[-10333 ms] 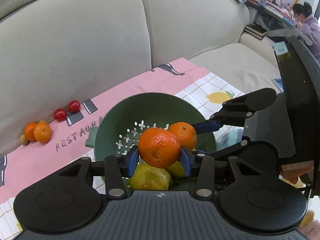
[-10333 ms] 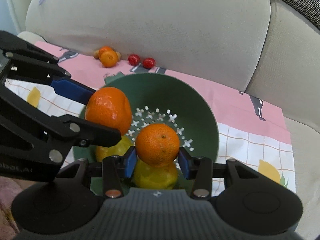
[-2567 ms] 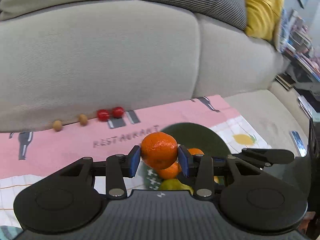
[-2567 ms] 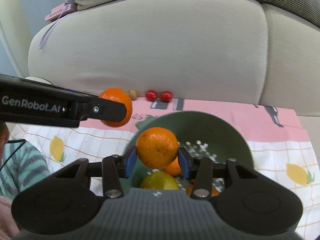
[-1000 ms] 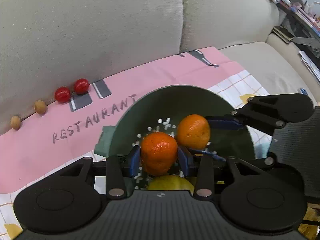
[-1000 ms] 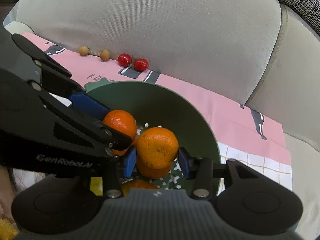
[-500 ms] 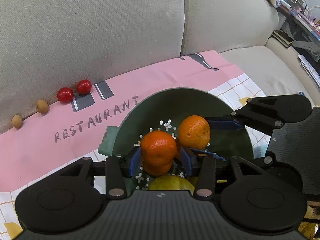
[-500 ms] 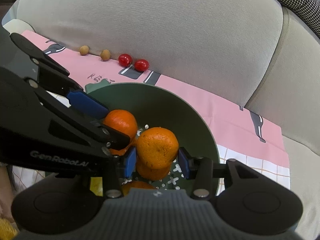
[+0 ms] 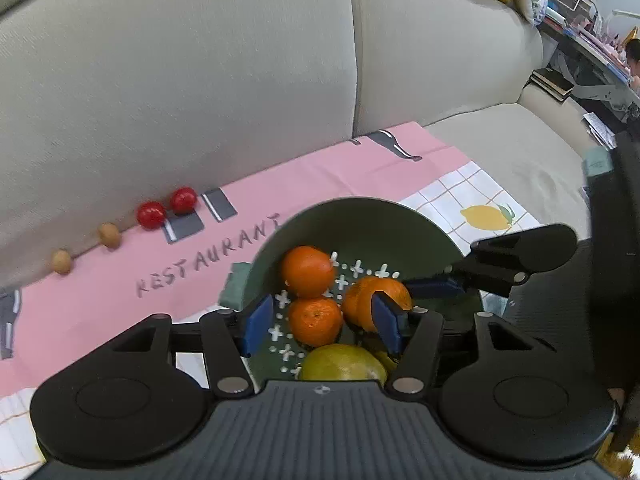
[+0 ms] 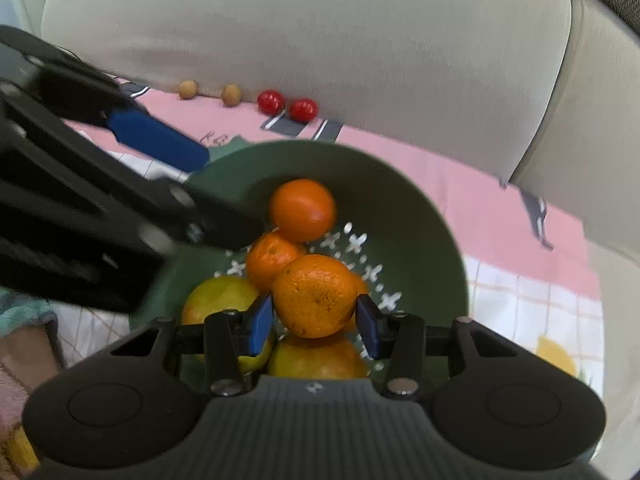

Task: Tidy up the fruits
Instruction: 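Open both tools to drop the mandarins into the colander, then move both tools back toward the kiwis on the placemat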

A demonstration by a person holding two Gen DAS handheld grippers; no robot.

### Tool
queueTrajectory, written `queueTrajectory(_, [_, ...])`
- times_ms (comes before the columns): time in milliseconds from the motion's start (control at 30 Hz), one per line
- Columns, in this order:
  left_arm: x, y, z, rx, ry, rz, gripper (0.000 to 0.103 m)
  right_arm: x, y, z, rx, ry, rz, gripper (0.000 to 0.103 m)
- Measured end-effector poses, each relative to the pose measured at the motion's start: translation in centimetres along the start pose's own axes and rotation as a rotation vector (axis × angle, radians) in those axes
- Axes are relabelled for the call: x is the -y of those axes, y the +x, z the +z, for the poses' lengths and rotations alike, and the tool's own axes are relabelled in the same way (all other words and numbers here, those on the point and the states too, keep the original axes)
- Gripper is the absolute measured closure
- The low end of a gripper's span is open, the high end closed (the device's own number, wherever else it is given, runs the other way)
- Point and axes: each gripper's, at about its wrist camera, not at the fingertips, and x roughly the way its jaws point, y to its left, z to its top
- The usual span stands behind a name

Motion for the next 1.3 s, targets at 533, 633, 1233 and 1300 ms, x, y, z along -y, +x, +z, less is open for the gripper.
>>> queueTrajectory(533, [-1.2, -3.9, -0.9, 0.046, 0.020, 0.098, 0.034, -0.5, 0.3, 0.5, -0.017, 0.022, -0.003, 0.059])
queueTrajectory(633, [-1.5, -4.7, -1.0, 0.059, 0.015, 0.107, 0.034, -0.8, -0.5, 0.6, 0.000, 0.018, -0.015, 0.051])
queueTrajectory(1233, [-5.4, -9.4, -2.3, 0.172, -0.096, 0.179, 0.034, -4.9, -6.3, 3.9, 0.186, 0.094, 0.040, 0.027])
queueTrajectory(1300, [-6.2, -9.9, -2.5, 0.186, -0.124, 0.196, 0.034, -5.4, -6.4, 4.3, 0.199, 0.124, 0.061, 0.025])
